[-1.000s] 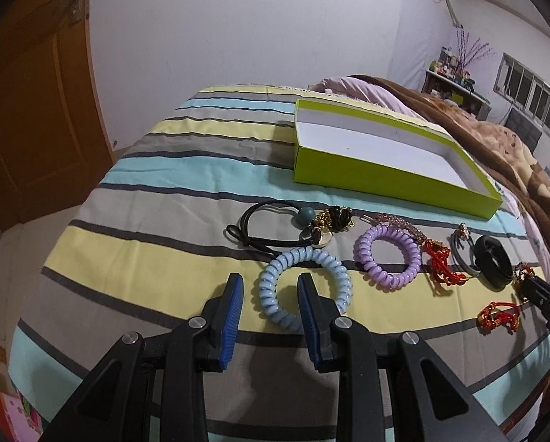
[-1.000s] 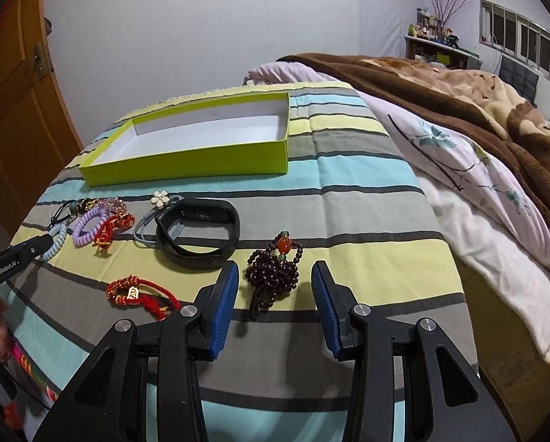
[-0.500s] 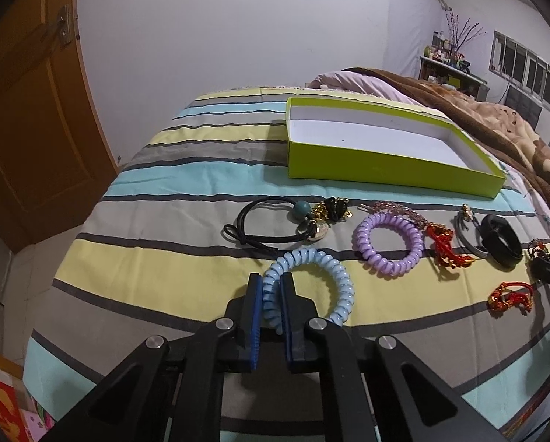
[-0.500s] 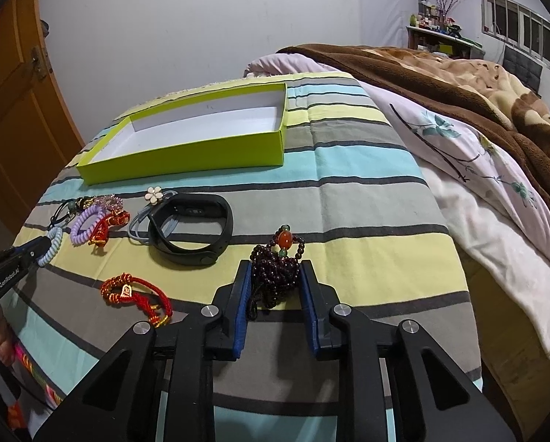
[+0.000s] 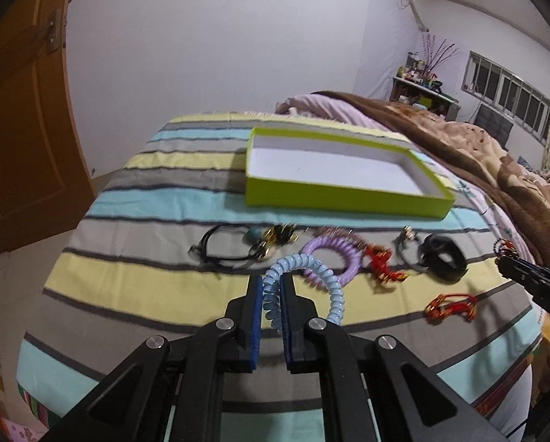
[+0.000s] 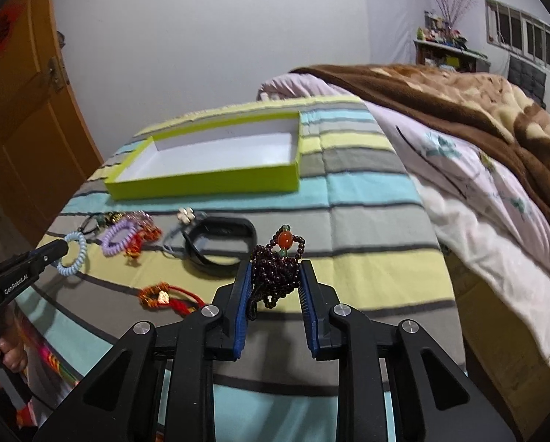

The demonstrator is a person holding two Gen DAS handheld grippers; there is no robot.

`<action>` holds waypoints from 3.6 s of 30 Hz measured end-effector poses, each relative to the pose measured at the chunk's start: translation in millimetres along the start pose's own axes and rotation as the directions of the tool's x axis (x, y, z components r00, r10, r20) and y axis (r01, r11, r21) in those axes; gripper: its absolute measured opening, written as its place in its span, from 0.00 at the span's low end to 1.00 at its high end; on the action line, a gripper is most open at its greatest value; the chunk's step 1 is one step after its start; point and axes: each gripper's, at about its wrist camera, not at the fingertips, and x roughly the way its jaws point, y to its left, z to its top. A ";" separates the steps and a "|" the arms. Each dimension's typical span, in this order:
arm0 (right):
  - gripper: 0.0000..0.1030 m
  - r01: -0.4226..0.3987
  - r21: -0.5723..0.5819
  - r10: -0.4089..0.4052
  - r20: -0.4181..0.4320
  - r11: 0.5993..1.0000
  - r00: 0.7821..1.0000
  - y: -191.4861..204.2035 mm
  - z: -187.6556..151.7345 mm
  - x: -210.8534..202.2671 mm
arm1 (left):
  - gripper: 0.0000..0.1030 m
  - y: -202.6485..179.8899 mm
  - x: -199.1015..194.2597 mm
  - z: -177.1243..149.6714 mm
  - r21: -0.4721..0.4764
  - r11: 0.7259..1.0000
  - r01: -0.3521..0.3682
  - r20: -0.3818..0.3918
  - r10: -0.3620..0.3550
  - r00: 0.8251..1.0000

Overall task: Organize jewelry
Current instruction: 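Carry the blue coil into the green box with left tool while right drops the beaded bracelet there, then withdraw both tools from the box toward the remaining jewelry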

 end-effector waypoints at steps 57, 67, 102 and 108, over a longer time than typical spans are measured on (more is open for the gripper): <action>0.41 -0.042 -0.112 0.037 -0.040 0.993 0.998 11.8 131.6 124.0 | 0.20 -5.1 146.4 145.9 0.057 0.998 0.010 -0.053 -0.007 0.999; 0.41 -0.060 -0.116 0.066 0.041 0.991 0.997 17.7 84.6 48.9 | 0.20 -15.3 54.3 95.5 0.097 0.995 0.028 0.069 -0.035 0.997; 0.41 -0.095 -0.086 0.099 0.040 0.992 0.994 24.2 -21.6 -30.7 | 0.20 -20.7 -44.6 -20.3 0.091 0.993 0.078 0.099 -0.086 0.991; 0.41 -0.090 -0.077 0.092 0.030 0.993 0.995 20.6 -16.9 -19.7 | 0.20 -21.2 -23.9 -14.0 0.094 0.992 0.082 0.059 -0.088 0.994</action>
